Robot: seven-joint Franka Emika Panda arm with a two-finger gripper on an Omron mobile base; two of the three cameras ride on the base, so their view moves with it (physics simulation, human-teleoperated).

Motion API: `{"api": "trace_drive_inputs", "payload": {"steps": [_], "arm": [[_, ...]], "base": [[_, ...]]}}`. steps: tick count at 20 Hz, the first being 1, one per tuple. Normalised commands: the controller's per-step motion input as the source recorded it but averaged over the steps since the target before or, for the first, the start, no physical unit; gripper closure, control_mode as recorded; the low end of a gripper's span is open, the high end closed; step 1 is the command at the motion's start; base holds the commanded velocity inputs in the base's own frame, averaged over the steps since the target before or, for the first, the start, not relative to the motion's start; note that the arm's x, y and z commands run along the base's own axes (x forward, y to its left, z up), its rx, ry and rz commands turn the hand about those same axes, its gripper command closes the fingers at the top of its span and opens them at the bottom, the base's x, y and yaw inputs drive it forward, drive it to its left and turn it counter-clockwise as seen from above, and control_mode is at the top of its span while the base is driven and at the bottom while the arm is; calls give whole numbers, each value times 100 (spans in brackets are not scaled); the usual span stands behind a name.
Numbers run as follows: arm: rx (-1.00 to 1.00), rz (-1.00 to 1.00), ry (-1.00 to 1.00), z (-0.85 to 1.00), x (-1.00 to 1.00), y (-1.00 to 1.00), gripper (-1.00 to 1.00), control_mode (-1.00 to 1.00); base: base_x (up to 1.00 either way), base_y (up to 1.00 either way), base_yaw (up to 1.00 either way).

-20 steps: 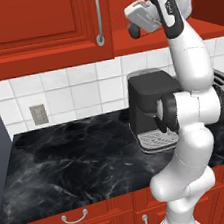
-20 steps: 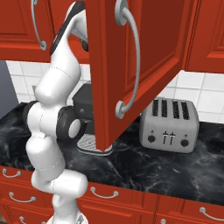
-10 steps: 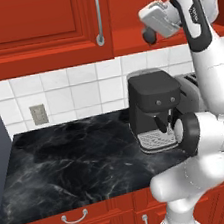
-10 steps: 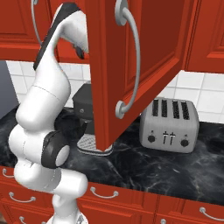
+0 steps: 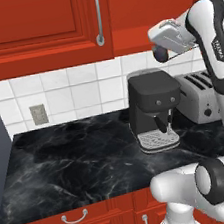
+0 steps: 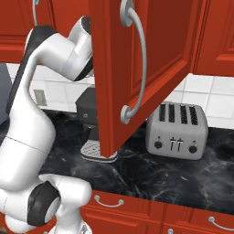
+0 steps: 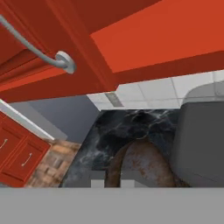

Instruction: Open the cabinet and move the ladle to the pot. Then close the cabinet.

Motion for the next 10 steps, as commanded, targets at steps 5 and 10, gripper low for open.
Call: {"api": "trace_drive_inputs", "payload": {"steps": [5,10], "arm": [[-12,-5,-1,-16,-100,36,100,-100],[-18,-6,-1,-10,-96,32,100,-100]], "base": [[0,0,0],[0,0,0]]}}
